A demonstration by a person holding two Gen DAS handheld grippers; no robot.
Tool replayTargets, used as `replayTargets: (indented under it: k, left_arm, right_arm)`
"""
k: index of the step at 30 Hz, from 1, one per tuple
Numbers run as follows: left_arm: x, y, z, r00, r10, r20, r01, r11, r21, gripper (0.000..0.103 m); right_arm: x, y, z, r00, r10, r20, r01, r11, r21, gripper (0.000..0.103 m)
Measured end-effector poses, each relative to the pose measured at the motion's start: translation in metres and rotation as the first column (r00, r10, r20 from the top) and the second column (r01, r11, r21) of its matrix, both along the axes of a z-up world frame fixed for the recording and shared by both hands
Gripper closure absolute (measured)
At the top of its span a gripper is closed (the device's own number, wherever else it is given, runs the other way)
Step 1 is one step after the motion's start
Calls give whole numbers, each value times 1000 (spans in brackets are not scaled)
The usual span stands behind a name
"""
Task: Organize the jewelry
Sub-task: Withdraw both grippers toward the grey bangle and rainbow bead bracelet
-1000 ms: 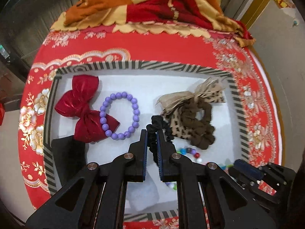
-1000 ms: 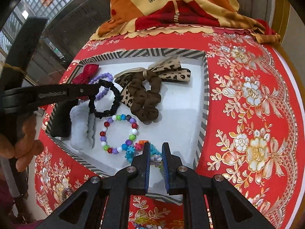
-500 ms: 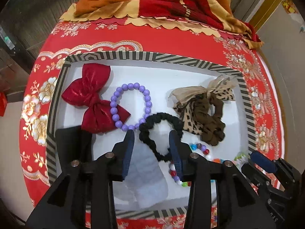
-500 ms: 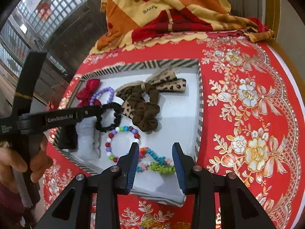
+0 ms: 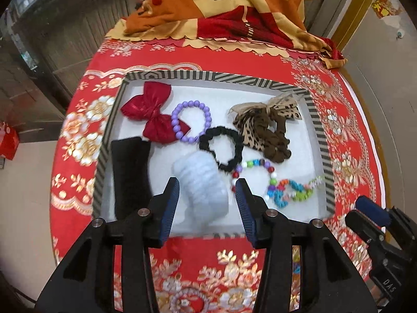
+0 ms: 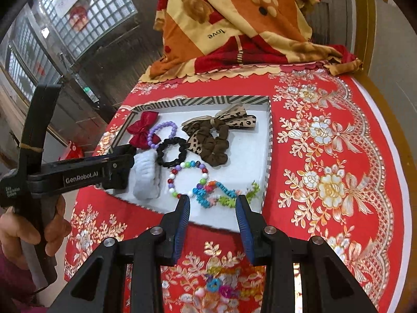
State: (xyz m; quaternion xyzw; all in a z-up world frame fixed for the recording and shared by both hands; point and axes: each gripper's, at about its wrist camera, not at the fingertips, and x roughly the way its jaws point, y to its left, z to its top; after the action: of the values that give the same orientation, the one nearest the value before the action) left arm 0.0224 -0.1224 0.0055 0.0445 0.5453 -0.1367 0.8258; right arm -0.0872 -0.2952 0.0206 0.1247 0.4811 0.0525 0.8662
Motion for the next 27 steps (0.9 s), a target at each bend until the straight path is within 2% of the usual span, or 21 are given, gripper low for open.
replayTargets:
  k: [13,27]
  left_arm:
    - [-58,30,8,996,48,72,-51,998,39,59]
    - [-104,41,1,995,79,66,-83,995,56,59]
  right_arm:
    - [-44,10,5,1000,1,6,-1,1000,-21,63]
    - [-77,18,0,999,44,-17,-45,998,-44,63]
